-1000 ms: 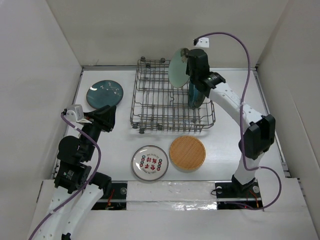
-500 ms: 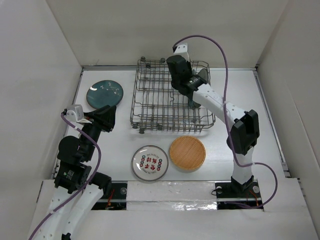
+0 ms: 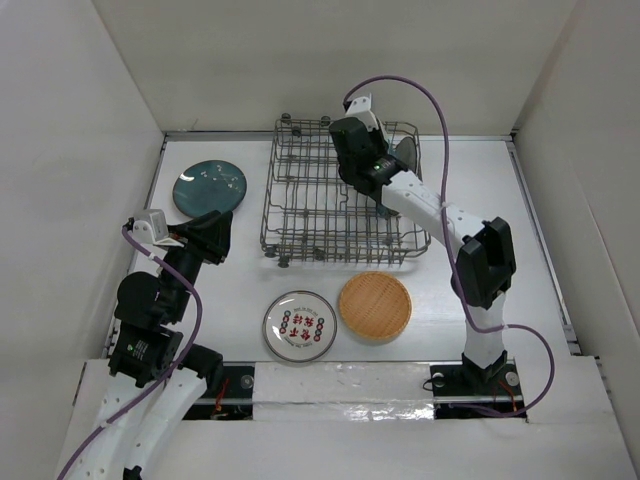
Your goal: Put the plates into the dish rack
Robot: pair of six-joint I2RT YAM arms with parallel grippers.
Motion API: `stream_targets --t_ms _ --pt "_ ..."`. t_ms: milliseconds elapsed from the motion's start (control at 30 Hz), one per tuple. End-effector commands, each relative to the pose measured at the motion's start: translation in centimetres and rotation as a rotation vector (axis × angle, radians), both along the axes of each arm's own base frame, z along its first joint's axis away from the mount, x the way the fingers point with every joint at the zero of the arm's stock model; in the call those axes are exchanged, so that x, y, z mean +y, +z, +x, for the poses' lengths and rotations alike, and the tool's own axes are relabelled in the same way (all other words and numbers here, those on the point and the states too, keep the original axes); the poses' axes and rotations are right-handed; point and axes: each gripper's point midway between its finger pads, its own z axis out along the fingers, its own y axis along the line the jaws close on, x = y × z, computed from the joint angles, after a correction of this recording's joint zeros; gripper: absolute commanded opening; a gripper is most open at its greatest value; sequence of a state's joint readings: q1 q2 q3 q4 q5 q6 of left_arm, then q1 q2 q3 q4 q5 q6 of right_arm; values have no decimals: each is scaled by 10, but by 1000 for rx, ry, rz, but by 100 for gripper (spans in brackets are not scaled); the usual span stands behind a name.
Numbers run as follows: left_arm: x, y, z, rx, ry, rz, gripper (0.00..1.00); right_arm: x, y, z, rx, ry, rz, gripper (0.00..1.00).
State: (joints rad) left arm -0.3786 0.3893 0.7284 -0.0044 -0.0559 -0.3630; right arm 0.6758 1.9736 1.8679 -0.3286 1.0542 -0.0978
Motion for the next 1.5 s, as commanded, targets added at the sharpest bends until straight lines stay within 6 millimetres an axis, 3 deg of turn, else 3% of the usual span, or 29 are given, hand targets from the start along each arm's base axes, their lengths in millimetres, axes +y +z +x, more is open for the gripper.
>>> stream_targets --t_ms 0,533,733,900,1033,1133,1233,1433,1467 --pt "-1 10 -3 -46 -10 -4 30 -2 29 0 -125 -68 55 0" --pt "-2 8 -2 -41 -10 -2 30 4 -23 5 -28 -60 3 0" --pt "-1 7 0 -36 -6 -1 30 14 -51 4 22 3 44 0" --pt "-2 6 2 -29 -3 1 30 -9 -68 8 38 1 125 0" --pt "-3 4 4 -20 -5 5 30 -22 -75 10 33 28 172 0" --pt "-2 2 6 -14 0 6 30 -37 -68 13 18 35 204 0" --pt "-2 0 7 -7 4 8 30 -38 -62 14 8 52 242 1" --pt "-1 -1 9 1 15 11 30 -30 -50 11 -12 103 298 16" --pt "-1 -1 9 1 17 10 30 -30 -48 10 -15 105 306 23"
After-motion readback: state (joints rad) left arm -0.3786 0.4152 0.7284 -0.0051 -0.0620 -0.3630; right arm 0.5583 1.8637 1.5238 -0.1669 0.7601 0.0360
